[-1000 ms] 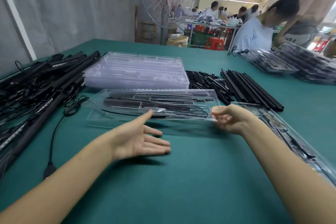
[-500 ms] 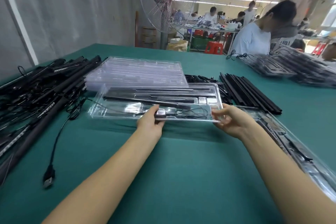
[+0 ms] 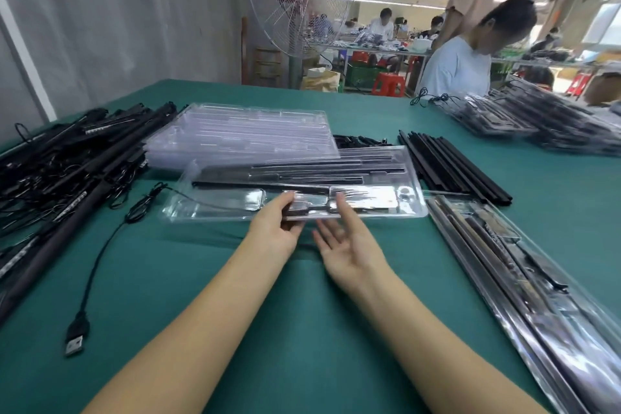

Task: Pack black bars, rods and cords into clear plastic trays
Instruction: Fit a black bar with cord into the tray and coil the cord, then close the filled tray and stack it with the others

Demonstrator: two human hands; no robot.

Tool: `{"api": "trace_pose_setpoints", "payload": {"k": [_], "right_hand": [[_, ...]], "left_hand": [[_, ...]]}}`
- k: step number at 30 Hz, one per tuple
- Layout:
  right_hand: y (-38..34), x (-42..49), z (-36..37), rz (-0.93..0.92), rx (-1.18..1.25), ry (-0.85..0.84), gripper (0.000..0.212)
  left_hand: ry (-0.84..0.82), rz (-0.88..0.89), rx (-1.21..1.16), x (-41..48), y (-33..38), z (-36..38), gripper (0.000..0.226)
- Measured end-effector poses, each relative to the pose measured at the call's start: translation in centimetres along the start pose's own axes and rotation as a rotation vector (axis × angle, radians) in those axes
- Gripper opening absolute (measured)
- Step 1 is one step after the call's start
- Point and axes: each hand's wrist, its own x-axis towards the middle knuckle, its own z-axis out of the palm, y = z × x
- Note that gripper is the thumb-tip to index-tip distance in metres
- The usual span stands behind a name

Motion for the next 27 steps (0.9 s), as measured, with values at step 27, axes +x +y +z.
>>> {"api": "trace_pose_setpoints", "payload": {"k": [27], "right_hand": [[1.4,1.3,3.4,-0.007,0.048,0.211,0.017]], "left_hand": [[-0.021,0.082,-0.009,-0.8,-2.1,-0.4,0.011]]}}
